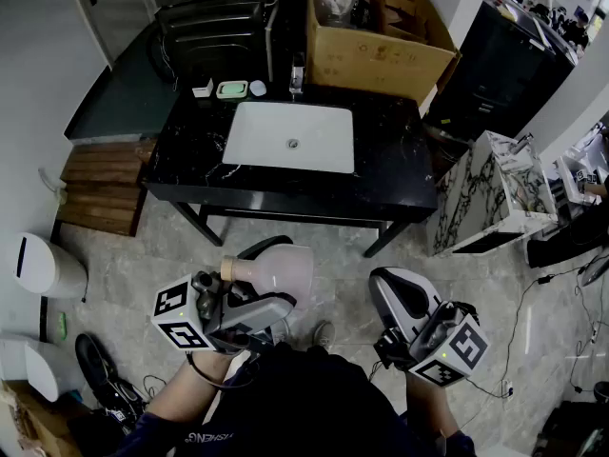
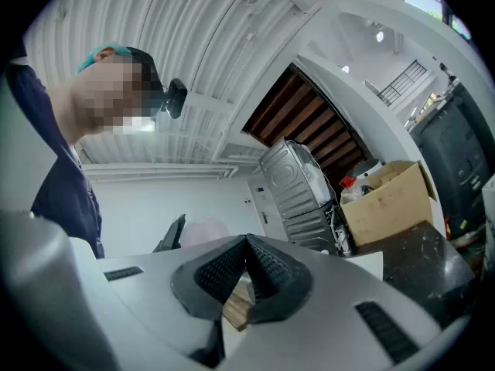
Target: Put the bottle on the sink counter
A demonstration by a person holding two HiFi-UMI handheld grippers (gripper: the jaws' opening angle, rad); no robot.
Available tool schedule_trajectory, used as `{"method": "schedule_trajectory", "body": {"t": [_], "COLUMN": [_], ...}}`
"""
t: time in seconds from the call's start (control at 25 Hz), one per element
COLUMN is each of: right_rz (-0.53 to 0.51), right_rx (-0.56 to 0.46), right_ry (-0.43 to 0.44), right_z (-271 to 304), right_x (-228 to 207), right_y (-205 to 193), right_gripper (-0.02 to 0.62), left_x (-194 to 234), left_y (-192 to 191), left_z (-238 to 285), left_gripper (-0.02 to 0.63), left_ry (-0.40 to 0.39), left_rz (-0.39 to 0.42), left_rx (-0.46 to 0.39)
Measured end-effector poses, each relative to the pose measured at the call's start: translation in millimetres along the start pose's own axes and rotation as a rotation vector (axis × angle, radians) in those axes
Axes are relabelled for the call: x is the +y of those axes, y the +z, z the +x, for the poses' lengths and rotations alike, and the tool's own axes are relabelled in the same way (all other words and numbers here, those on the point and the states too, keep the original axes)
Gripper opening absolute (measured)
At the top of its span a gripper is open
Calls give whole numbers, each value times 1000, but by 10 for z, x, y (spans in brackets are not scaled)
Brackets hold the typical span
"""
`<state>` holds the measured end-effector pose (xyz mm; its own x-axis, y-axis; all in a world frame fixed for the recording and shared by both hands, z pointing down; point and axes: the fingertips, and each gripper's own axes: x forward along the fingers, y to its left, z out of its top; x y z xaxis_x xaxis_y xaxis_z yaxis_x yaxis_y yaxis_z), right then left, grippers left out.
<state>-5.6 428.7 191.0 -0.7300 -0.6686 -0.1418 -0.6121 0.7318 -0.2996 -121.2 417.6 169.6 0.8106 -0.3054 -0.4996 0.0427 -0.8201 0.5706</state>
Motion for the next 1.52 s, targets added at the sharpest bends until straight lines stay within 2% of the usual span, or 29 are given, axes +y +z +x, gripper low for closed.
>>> {"method": "schedule_trajectory", "body": {"t": [0.32,0.52,0.68,0.84,1.52], "right_rz": [1,35,6,38,41], "right_rx": [4,-30,-3,-35,-2], "right_ry": [7,22,21,41,78], "right_z": [-34,20,-75,-56,-564], "right_x": [-42,-33,-143,-165,-722], "right_y": [7,135,72,200,137], "right_gripper": [26,26,26,26,26], "left_x": [6,28,46,75,270], "left_y": [-37,-66,-104,-151,-663], "left_z": [49,100,170,248,756], "left_gripper": [383,383,383,383,383], "left_ry": [5,9,15,29,77], "left_rz": [4,8,15,21,50], "left_rx": [-1,-2,0,-2,10]}}
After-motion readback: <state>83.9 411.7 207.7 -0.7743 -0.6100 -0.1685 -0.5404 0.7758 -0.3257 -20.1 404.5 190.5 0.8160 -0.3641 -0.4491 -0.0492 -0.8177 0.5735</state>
